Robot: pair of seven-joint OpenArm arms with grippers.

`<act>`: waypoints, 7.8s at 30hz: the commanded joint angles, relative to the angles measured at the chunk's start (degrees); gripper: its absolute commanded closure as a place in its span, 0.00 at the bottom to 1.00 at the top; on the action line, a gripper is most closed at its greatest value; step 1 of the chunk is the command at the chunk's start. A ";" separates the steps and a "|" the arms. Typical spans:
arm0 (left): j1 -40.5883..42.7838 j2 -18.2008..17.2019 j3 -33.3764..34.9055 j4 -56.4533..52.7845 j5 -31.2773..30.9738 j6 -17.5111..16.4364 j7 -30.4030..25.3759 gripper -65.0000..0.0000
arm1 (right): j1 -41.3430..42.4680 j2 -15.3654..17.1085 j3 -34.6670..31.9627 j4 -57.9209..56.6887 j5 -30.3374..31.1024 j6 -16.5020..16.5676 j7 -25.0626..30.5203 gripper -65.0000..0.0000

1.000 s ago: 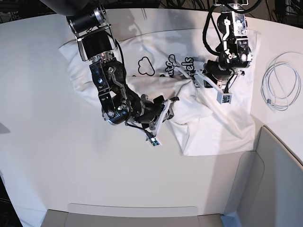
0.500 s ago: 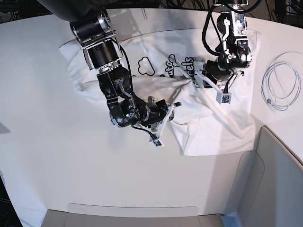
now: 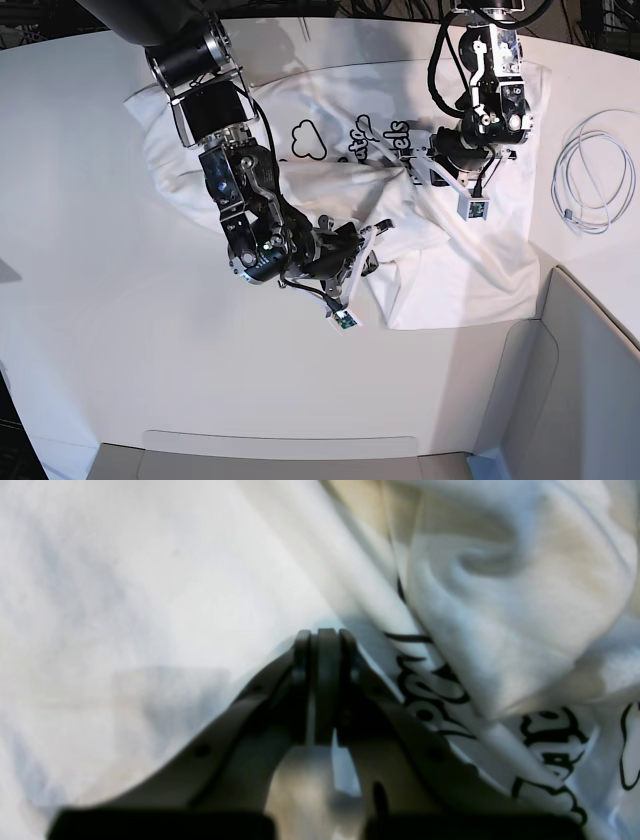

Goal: Layout the t-shirt on the table in an organized manner, then fold the t-shirt properly

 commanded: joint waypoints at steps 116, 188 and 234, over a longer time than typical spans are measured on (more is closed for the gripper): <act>6.56 -2.79 -0.03 1.36 -0.36 -0.14 1.98 0.95 | 23.74 7.09 13.68 -20.84 -25.21 10.82 8.37 0.52; 9.55 -9.30 -0.39 3.56 -0.10 -13.42 1.98 0.95 | -33.84 17.20 19.75 35.43 -10.70 6.07 21.29 0.97; 3.13 -9.39 -4.61 3.65 -0.10 -13.42 4.88 0.95 | -58.11 19.93 38.30 26.55 -9.74 6.16 13.90 0.97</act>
